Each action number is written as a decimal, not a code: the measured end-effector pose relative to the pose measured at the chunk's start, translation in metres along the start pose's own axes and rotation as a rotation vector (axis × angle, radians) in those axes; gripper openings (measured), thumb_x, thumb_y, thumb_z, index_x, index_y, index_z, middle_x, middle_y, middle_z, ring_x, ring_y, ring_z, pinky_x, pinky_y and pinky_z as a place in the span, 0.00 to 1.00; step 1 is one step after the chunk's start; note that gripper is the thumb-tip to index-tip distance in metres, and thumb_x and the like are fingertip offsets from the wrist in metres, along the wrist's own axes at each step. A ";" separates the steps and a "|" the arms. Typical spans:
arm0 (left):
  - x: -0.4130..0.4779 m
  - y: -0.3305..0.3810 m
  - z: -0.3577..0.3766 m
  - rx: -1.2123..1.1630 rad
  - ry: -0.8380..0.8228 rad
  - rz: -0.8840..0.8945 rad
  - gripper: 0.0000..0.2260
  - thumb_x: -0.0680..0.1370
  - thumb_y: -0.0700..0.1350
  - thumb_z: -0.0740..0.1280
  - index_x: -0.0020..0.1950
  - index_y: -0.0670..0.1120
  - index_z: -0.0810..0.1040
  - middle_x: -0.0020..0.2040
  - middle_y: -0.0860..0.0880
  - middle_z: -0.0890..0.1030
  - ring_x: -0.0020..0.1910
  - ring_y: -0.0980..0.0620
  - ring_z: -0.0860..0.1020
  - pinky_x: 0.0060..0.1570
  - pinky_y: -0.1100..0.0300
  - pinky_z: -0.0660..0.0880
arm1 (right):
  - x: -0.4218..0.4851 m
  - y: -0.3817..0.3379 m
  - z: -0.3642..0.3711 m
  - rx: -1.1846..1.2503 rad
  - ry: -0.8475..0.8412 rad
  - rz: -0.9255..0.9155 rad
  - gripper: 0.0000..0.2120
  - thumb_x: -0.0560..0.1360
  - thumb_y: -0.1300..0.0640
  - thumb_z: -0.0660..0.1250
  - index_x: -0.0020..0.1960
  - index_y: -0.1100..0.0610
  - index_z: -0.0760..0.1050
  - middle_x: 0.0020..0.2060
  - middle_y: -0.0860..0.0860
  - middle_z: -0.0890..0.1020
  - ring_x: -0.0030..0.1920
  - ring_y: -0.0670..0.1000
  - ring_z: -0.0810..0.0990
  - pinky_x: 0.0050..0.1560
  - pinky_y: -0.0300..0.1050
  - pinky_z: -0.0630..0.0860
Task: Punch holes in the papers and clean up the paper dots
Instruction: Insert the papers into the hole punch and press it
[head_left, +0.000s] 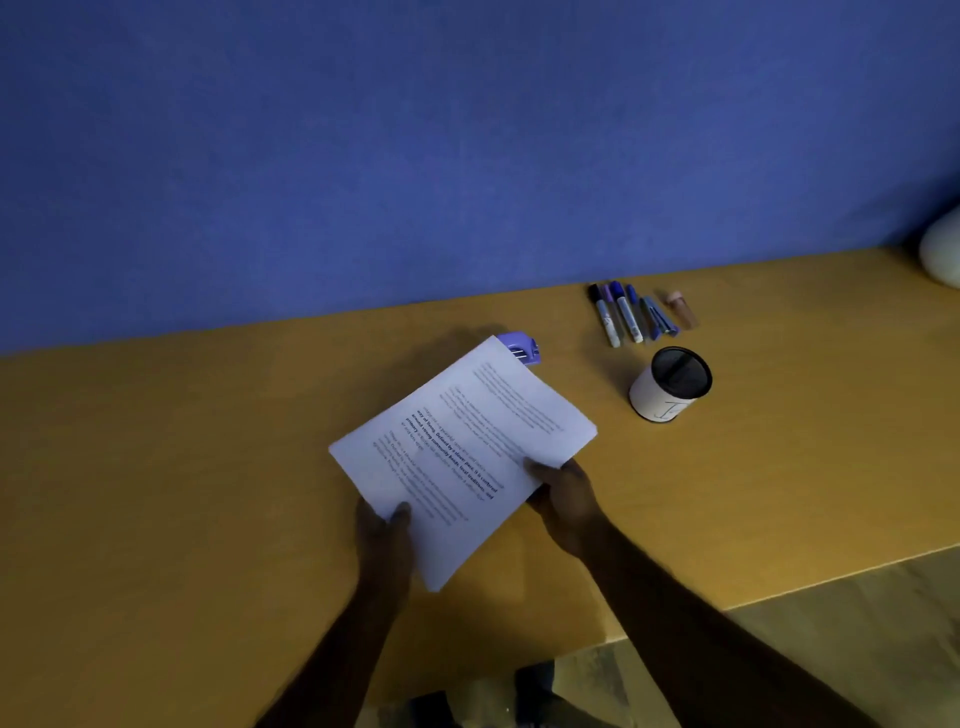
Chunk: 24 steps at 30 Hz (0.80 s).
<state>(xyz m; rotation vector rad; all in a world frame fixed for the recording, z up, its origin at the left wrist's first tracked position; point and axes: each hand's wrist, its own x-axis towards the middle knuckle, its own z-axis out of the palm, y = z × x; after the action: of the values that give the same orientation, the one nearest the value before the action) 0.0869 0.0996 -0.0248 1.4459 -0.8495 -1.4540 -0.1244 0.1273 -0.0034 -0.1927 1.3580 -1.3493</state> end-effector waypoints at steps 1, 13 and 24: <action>0.002 0.001 -0.002 0.025 -0.037 0.017 0.21 0.78 0.28 0.61 0.71 0.35 0.66 0.67 0.36 0.74 0.63 0.40 0.75 0.59 0.46 0.74 | 0.005 -0.008 -0.011 0.026 0.017 -0.007 0.19 0.76 0.61 0.68 0.67 0.58 0.74 0.61 0.57 0.81 0.61 0.61 0.79 0.61 0.63 0.76; 0.028 0.024 0.004 0.189 -0.338 -0.025 0.15 0.78 0.30 0.61 0.64 0.37 0.74 0.52 0.42 0.83 0.47 0.52 0.84 0.39 0.62 0.80 | 0.051 -0.075 -0.077 -0.749 0.009 0.036 0.11 0.79 0.55 0.66 0.57 0.60 0.78 0.52 0.58 0.83 0.51 0.60 0.82 0.54 0.56 0.78; 0.070 0.035 0.051 0.396 -0.333 -0.077 0.15 0.77 0.31 0.61 0.63 0.40 0.73 0.54 0.38 0.80 0.53 0.42 0.80 0.49 0.50 0.77 | 0.081 -0.059 -0.079 -0.903 0.316 -0.178 0.09 0.78 0.60 0.61 0.56 0.59 0.77 0.48 0.56 0.81 0.47 0.56 0.79 0.45 0.47 0.74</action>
<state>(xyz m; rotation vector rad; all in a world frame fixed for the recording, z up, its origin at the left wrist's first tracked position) 0.0458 0.0164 -0.0148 1.5547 -1.3619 -1.6795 -0.2445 0.0927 -0.0292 -0.7388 2.1970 -0.8323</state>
